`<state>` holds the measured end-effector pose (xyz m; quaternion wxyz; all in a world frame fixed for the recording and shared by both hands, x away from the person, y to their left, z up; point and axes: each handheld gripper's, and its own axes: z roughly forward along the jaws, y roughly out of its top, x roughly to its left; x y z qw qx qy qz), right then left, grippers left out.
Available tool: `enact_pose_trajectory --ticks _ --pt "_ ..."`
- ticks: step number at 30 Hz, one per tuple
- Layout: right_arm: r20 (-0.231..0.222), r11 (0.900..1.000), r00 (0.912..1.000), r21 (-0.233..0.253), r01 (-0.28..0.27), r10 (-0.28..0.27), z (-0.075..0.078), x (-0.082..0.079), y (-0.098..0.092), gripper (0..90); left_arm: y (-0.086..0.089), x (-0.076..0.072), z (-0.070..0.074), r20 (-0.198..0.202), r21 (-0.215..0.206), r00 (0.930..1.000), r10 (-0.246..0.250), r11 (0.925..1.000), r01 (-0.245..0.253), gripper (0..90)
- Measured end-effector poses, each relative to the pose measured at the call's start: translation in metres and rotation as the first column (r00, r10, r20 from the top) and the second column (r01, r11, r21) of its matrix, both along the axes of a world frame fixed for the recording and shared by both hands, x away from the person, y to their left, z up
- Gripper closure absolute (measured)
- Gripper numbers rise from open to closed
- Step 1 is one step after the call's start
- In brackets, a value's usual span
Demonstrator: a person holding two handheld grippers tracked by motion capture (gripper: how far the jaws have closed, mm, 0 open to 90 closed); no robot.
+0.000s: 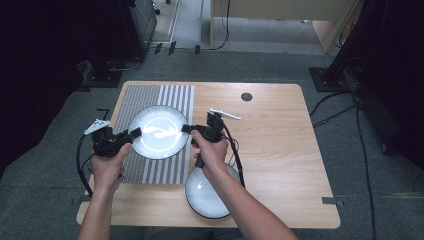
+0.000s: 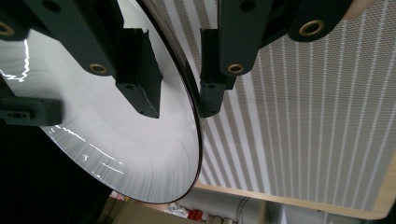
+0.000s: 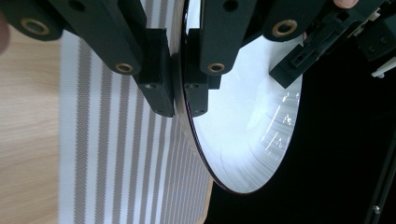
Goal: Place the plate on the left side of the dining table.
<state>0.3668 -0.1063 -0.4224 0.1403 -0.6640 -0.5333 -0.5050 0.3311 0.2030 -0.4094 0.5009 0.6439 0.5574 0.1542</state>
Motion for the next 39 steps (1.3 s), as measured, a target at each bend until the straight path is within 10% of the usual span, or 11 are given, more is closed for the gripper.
enact_pose_trajectory --ticks 10,27,39 --pt "-0.019 1.000 0.9995 0.015 0.024 -0.024 -0.009 0.024 0.031 83.0 0.027 0.023 -0.006 -0.005 -0.020 0.9995 0.030 0.9993 -0.030 74.2" --pt "-0.012 0.992 0.9971 -0.103 0.073 -0.075 -0.037 0.072 0.063 83.0 0.046 0.076 -0.047 -0.070 -0.076 0.9914 0.111 0.9903 -0.116 77.7" --pt "-0.056 0.978 0.9901 -0.172 0.117 -0.128 -0.067 0.096 0.077 82.9 0.045 0.108 -0.073 -0.147 -0.017 0.9787 0.143 0.9890 -0.147 76.9"
